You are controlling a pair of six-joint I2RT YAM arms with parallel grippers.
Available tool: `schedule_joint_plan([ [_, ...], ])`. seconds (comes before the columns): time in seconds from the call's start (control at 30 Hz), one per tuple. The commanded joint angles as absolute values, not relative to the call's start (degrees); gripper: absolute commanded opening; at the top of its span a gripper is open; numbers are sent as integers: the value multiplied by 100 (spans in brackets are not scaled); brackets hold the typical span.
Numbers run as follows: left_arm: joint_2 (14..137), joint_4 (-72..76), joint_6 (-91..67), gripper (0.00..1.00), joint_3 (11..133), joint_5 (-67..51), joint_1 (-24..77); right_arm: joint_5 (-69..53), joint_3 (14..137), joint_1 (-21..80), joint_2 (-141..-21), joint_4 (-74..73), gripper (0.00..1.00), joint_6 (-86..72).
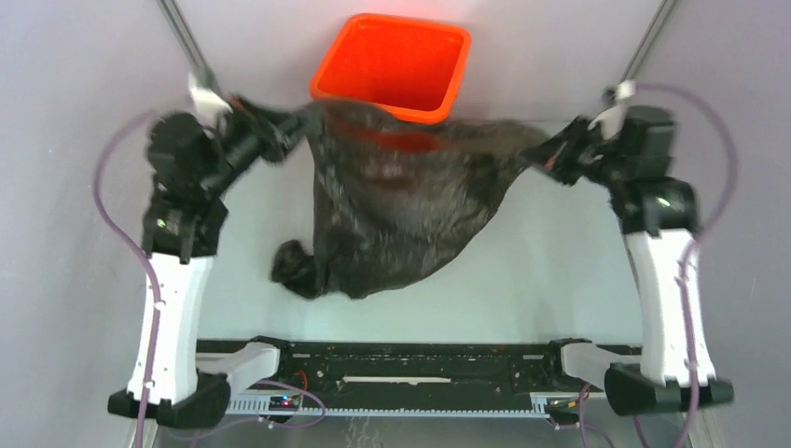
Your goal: Put the trash bags into the trash bin
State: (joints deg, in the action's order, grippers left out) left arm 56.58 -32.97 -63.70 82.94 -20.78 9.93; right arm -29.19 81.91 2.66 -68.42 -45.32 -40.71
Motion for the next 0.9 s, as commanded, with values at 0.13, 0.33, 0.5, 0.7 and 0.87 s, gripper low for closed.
schedule_joint_plan([
  [0.13,5680,-2077,-5834,0,11688,-2962,949,-2839,10215,931,-4928,-4860,0,-4395],
  [0.33,3735,-4914,-4964,0,7588,-1618,940,-2906,6926,1100,-3669,-5210,0,-5002],
  [0.5,2625,-5247,-5009,0,5893,-1545,925,-2501,5507,1627,-2736,-5773,0,-5192],
  [0.7,3899,-4559,-5028,0,7757,-2169,923,-2535,6533,1723,-3302,-5594,0,-4855],
  [0.87,5781,-3579,-5796,0,11940,-2826,921,-2874,9890,1751,-5184,-5809,0,-4332],
])
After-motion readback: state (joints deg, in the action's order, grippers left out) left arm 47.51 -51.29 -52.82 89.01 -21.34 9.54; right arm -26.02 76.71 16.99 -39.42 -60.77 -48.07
